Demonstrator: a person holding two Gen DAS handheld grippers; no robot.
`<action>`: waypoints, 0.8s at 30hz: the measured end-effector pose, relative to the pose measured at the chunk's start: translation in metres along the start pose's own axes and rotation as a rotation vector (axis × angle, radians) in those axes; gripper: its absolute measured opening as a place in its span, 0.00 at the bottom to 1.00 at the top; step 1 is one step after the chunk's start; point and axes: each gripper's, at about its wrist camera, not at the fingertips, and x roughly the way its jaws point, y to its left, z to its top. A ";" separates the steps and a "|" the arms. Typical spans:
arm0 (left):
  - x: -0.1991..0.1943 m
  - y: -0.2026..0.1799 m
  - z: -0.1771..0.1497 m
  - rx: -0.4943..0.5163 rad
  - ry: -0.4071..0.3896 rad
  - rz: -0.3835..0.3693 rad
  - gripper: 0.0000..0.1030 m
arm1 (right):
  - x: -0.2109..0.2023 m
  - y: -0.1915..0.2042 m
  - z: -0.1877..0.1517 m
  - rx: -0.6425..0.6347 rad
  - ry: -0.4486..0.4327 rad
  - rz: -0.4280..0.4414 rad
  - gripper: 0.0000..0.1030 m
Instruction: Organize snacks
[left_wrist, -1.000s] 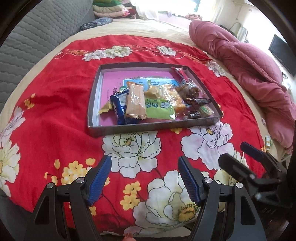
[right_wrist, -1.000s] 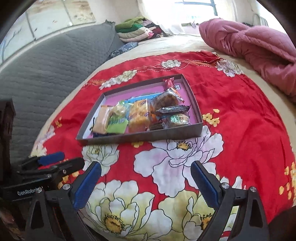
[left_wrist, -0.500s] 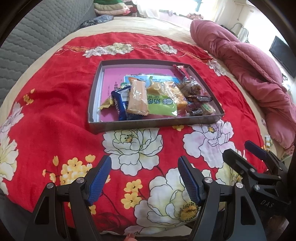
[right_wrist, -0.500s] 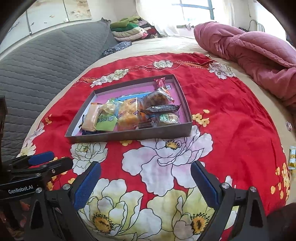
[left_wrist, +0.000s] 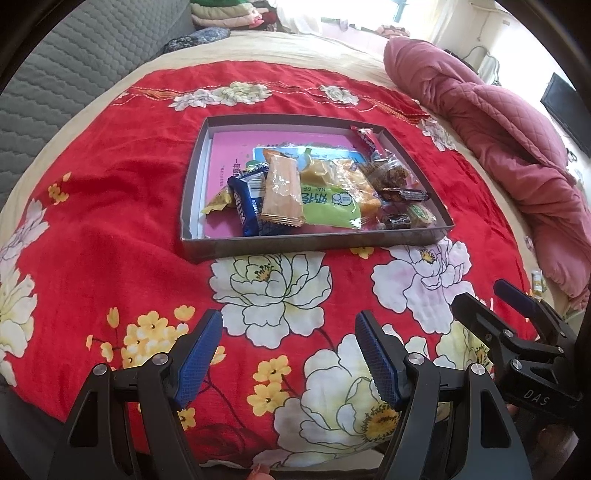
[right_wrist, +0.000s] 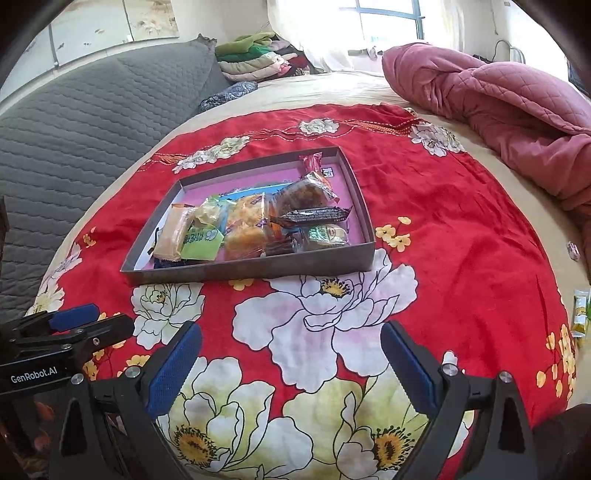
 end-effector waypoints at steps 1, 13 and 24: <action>0.000 0.000 0.000 0.000 0.000 0.000 0.73 | 0.000 0.000 0.000 0.000 0.000 0.000 0.95; 0.001 0.001 0.000 0.001 0.002 0.007 0.73 | 0.000 0.000 0.000 0.000 -0.001 0.001 0.95; 0.001 0.002 0.000 0.003 0.006 0.012 0.73 | 0.000 -0.001 0.000 -0.001 0.000 -0.002 0.95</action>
